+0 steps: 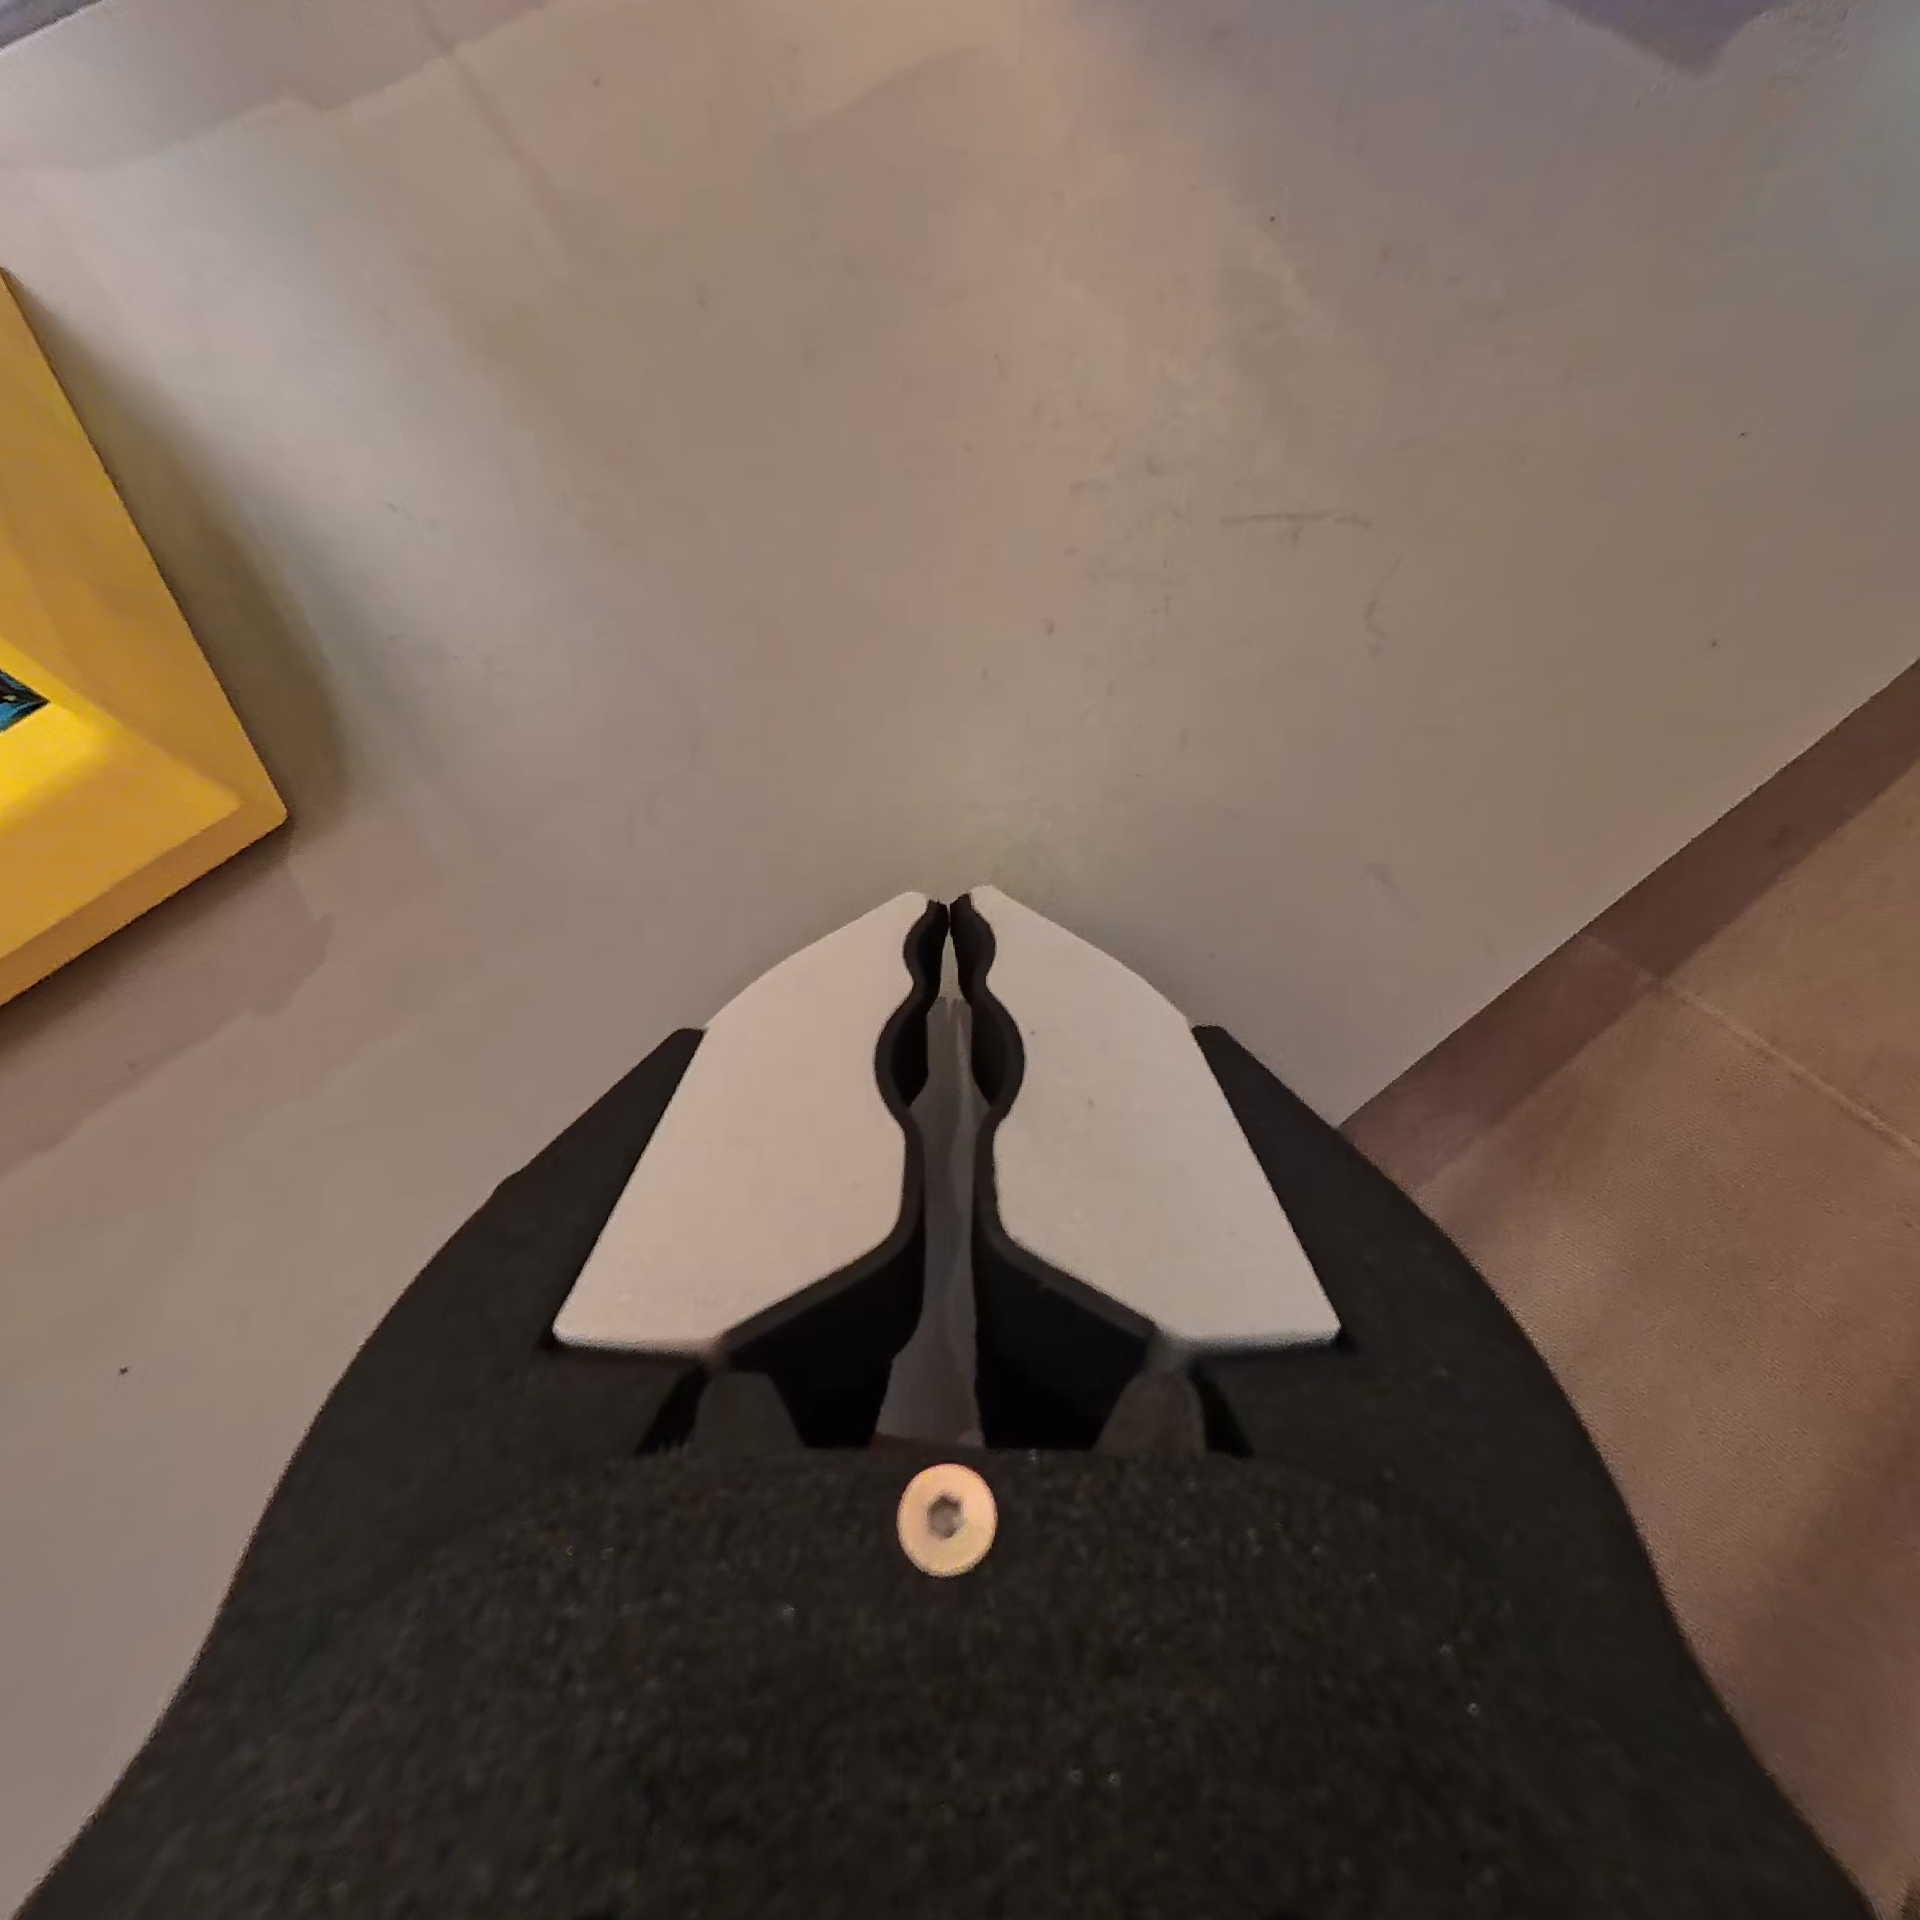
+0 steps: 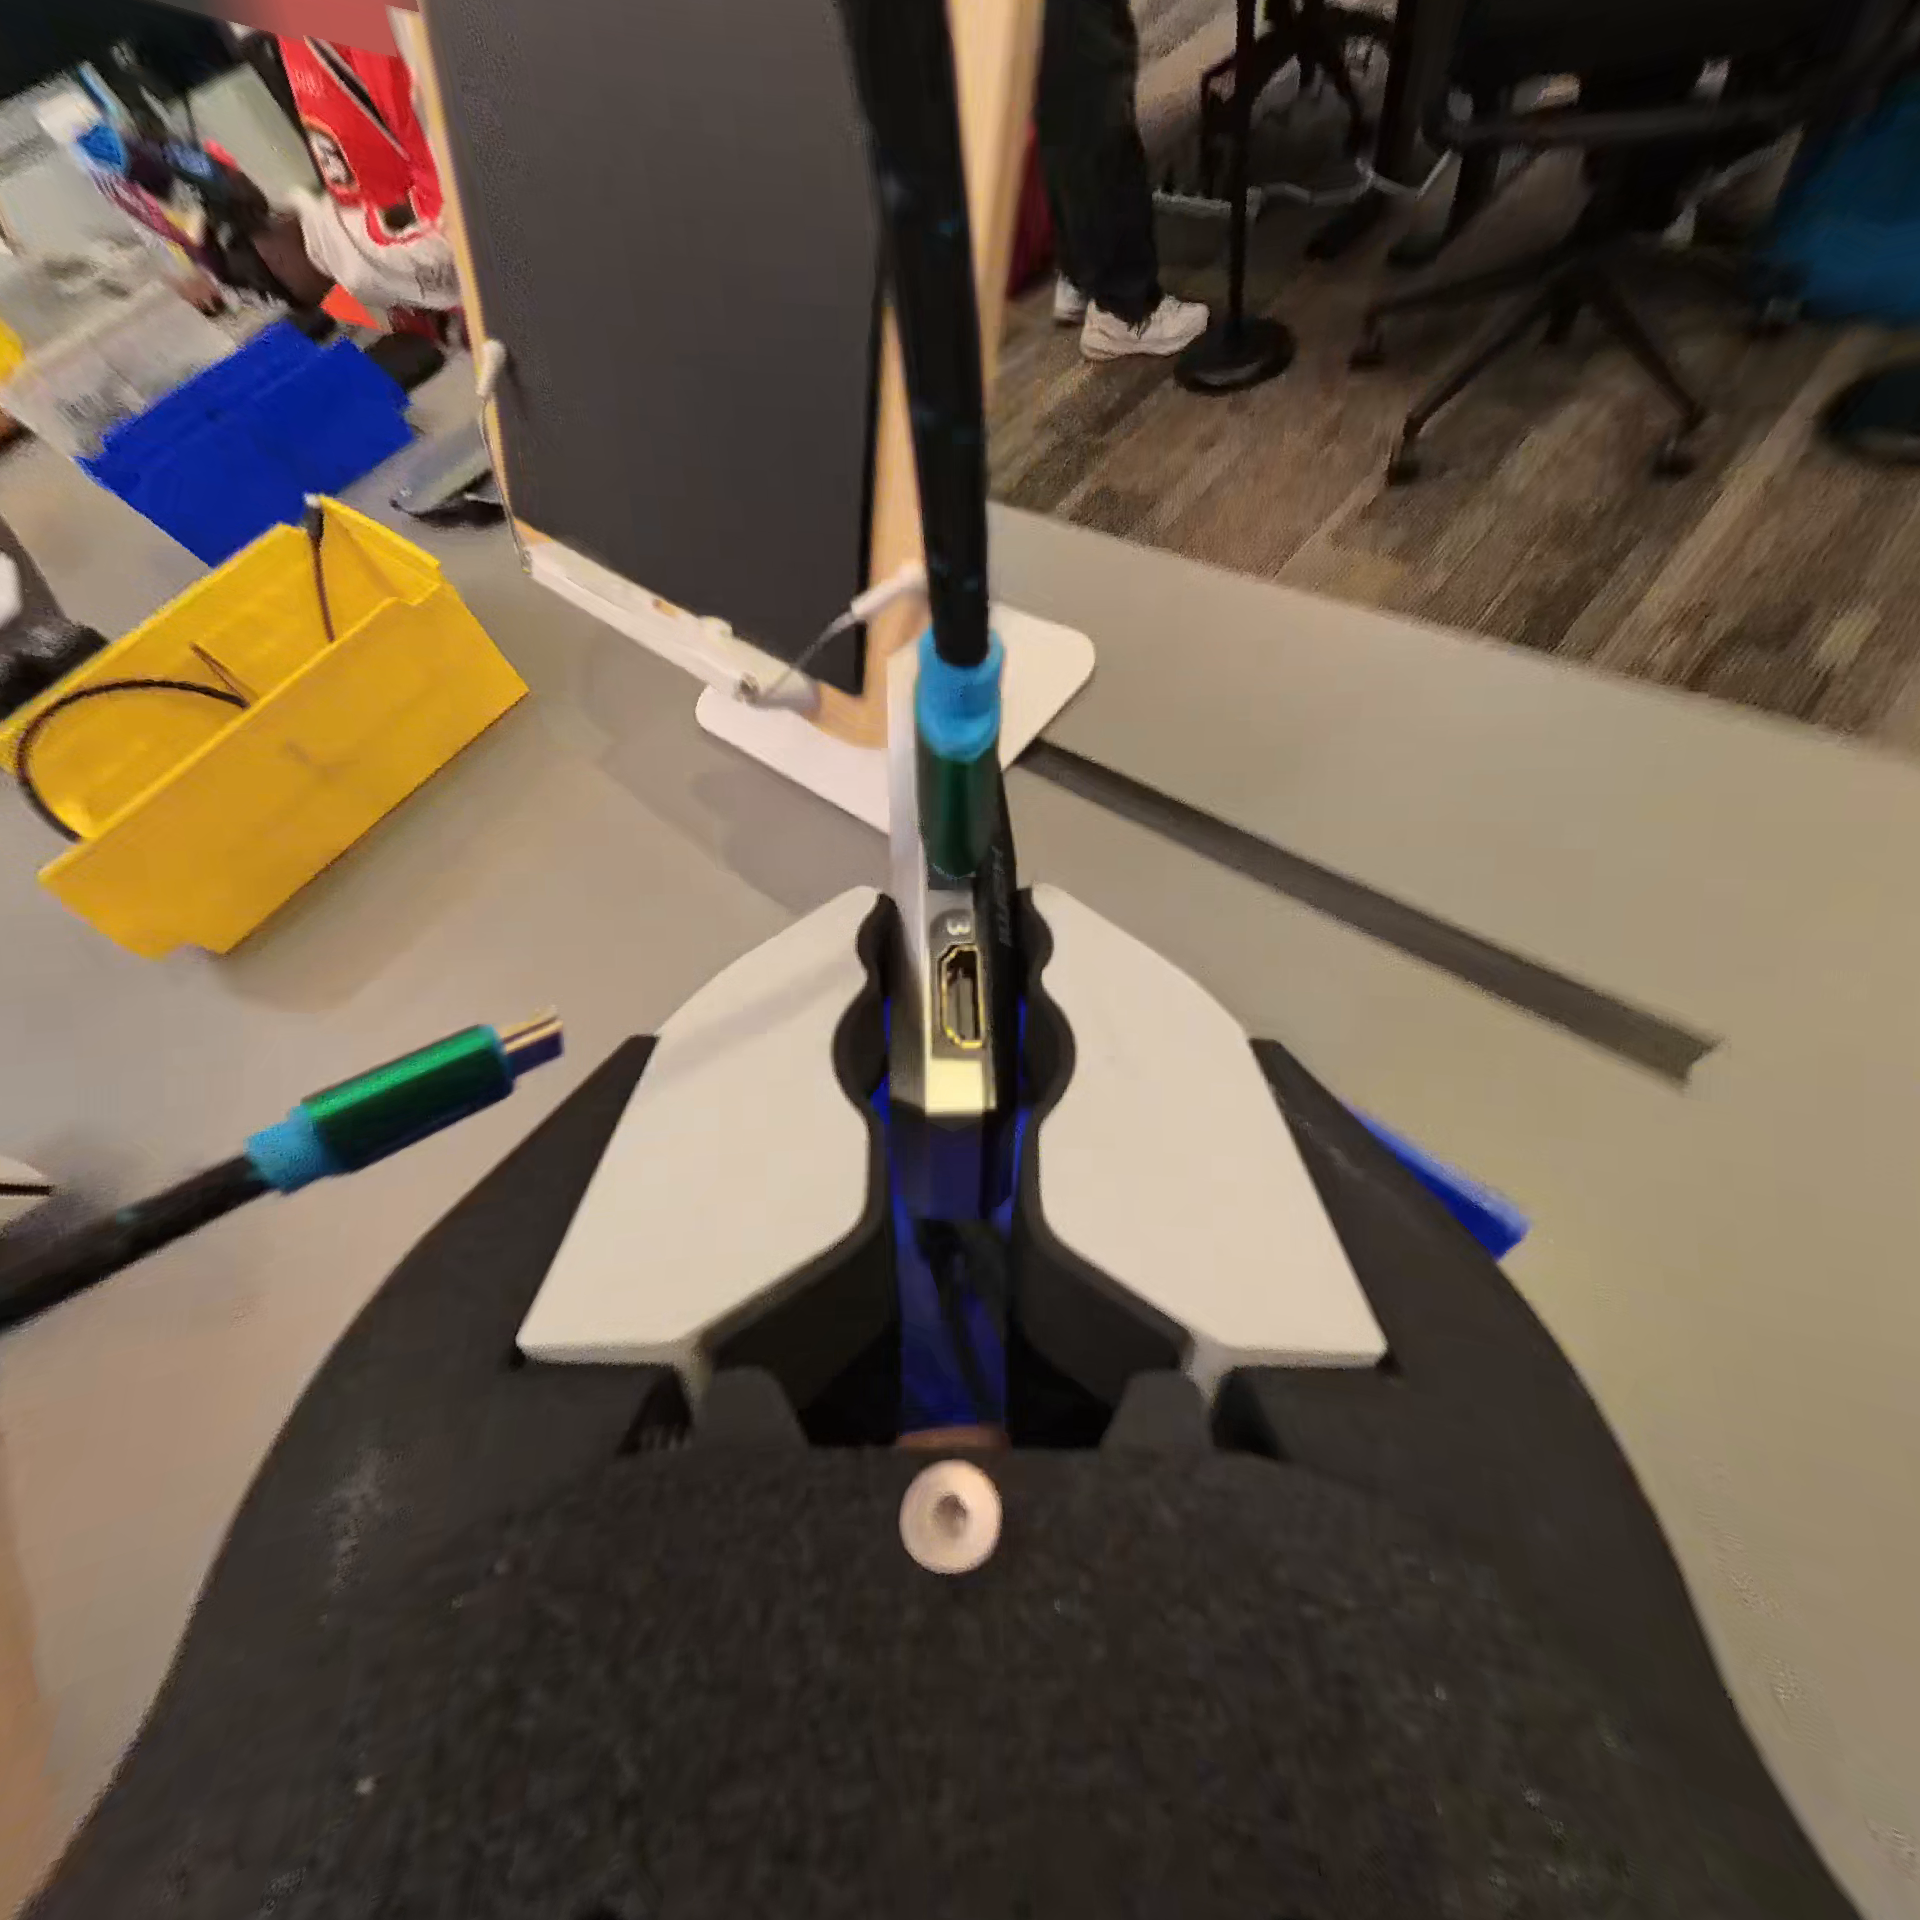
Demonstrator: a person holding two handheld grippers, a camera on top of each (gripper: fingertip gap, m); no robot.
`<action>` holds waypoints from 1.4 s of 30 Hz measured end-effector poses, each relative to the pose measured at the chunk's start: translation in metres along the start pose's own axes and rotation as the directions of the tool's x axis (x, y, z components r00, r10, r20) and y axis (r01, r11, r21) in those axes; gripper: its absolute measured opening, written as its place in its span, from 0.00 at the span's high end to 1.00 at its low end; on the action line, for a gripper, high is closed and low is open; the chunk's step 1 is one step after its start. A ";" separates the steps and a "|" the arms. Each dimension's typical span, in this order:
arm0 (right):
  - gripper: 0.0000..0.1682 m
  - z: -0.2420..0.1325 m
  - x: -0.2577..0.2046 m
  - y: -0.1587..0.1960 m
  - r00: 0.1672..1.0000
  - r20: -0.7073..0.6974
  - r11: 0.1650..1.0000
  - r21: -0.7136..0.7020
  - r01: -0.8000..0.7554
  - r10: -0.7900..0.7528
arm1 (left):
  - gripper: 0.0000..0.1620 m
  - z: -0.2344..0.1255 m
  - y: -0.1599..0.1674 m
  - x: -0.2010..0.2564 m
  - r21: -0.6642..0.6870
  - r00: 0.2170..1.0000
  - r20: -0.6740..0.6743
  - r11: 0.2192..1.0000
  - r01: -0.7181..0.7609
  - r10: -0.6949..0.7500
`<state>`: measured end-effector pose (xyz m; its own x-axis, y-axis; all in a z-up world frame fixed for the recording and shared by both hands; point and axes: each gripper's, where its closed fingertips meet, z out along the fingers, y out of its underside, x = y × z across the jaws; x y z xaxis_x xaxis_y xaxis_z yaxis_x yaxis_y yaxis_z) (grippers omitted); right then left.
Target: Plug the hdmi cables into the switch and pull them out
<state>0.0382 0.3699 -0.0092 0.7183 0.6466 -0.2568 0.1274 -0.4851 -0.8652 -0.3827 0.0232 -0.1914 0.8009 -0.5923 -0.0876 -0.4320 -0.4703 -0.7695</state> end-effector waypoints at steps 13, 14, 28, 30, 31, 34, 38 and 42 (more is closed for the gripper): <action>0.87 0.037 0.006 0.100 0.942 -0.034 0.818 -0.508 0.270 -0.333 | 0.99 0.009 -0.002 0.004 -0.023 0.999 0.004 0.999 -0.048 0.048; 0.87 0.042 -0.008 0.102 0.947 0.050 0.803 -0.517 0.297 -0.318 | 0.99 0.009 -0.003 0.004 -0.020 0.999 0.003 0.998 -0.051 0.051; 0.80 0.031 0.035 0.095 0.977 0.037 0.772 -0.620 -0.141 0.208 | 0.99 0.005 0.009 0.000 -0.045 1.000 0.006 0.999 -0.028 0.028; 0.73 0.005 0.060 0.098 0.990 -0.056 0.715 -0.686 -0.131 0.128 | 0.99 0.005 0.010 0.000 -0.048 1.000 0.001 0.999 -0.023 0.023; 0.69 -0.007 0.073 0.101 0.991 -0.109 0.670 -0.730 -0.137 0.083 | 0.99 0.005 0.011 0.000 -0.049 1.000 -0.001 0.999 -0.023 0.023; 0.62 -0.036 0.096 0.102 0.977 -0.193 0.503 -0.855 -0.124 -0.088 | 0.99 0.008 0.011 0.003 -0.063 0.999 -0.006 0.997 -0.036 0.036; 0.65 -0.070 0.124 0.096 0.922 -0.224 0.274 -0.952 -0.138 -0.316 | 0.99 0.011 0.010 0.003 -0.077 0.997 0.010 0.994 -0.074 0.075; 0.68 -0.111 0.160 0.098 0.826 -0.321 0.139 -0.947 -0.290 -0.463 | 1.00 0.014 0.008 0.006 -0.072 0.998 -0.010 0.995 -0.069 0.068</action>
<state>0.2413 0.3605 -0.0876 0.7541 0.5696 0.3270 0.4566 -0.8125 0.3624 -0.3755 0.0244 -0.2068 0.7653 -0.6297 -0.1332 -0.5148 -0.4746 -0.7140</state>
